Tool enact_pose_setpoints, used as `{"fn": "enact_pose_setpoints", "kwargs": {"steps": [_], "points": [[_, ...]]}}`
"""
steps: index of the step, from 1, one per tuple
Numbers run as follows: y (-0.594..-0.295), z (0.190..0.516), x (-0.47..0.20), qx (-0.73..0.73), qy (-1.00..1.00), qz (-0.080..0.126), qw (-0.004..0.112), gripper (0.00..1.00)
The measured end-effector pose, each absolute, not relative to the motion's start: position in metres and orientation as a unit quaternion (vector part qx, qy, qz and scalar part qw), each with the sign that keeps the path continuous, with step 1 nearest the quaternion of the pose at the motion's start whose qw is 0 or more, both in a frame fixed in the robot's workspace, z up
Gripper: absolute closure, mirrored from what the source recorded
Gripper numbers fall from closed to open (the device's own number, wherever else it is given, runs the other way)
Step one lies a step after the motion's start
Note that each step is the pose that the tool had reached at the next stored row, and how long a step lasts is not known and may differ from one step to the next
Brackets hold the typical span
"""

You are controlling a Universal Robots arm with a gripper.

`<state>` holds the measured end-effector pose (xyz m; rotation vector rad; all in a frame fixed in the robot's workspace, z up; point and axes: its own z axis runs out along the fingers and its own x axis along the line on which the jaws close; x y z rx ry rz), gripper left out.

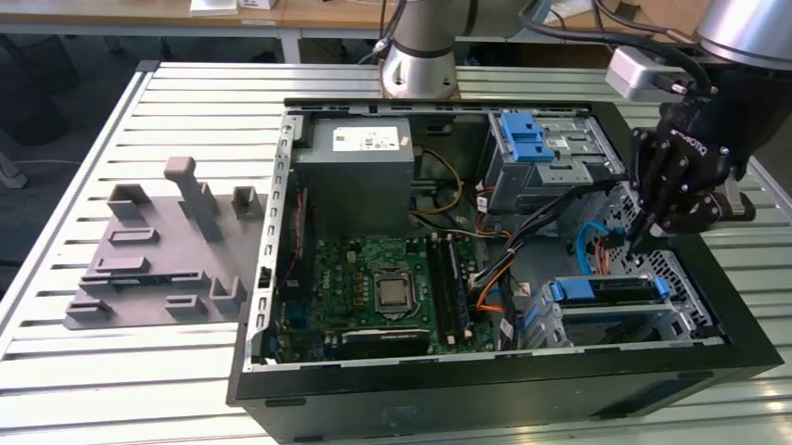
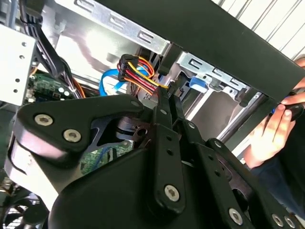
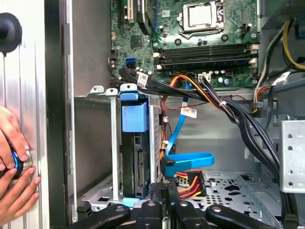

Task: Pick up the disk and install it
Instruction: 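Insert the first disk wire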

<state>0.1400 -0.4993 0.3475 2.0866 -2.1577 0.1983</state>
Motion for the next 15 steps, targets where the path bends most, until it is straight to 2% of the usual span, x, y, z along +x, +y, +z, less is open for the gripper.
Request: {"fn": "enact_pose_setpoints", "kwargs": {"steps": [15], "points": [[-0.521,0.345,0.136,0.698,-0.71,0.067,0.063,0.83]]}}
